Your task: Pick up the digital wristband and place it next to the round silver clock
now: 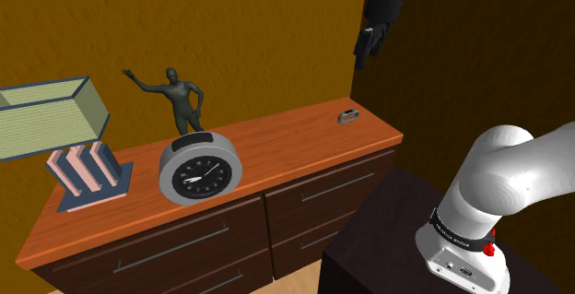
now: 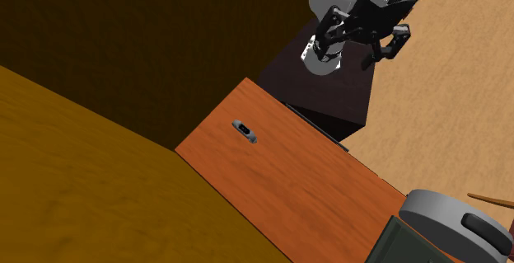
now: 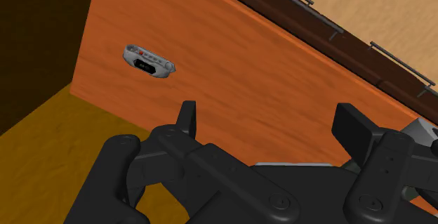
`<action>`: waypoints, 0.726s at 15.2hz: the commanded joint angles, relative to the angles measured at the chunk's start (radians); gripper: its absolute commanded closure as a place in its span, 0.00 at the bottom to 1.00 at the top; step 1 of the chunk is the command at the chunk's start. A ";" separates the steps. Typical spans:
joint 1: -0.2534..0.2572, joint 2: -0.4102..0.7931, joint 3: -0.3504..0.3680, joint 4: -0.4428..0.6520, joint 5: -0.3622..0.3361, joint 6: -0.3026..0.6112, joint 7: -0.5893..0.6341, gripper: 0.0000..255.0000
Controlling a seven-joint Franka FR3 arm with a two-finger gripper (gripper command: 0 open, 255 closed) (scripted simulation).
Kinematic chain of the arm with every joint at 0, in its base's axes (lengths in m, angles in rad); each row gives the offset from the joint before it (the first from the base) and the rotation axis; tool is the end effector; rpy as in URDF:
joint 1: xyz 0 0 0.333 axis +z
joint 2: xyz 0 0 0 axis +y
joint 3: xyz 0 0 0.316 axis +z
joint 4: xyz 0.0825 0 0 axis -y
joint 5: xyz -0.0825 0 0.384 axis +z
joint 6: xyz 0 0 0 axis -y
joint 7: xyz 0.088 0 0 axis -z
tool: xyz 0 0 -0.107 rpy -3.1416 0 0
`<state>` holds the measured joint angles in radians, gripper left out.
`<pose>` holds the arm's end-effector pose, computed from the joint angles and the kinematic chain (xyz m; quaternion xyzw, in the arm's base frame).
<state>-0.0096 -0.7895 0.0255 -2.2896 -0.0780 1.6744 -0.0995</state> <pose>0.3162 0.0005 0.6337 0.9935 0.0551 0.0846 0.0519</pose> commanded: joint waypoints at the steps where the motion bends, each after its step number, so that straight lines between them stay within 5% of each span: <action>1: 0.000 0.000 0.000 0.000 0.000 0.000 0.000 0.00; 11: 0.046 0.102 -0.228 -0.170 -0.115 0.246 -0.475 0.00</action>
<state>0.0041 -0.7173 -0.1833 -2.4581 -0.1858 1.9020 -0.5202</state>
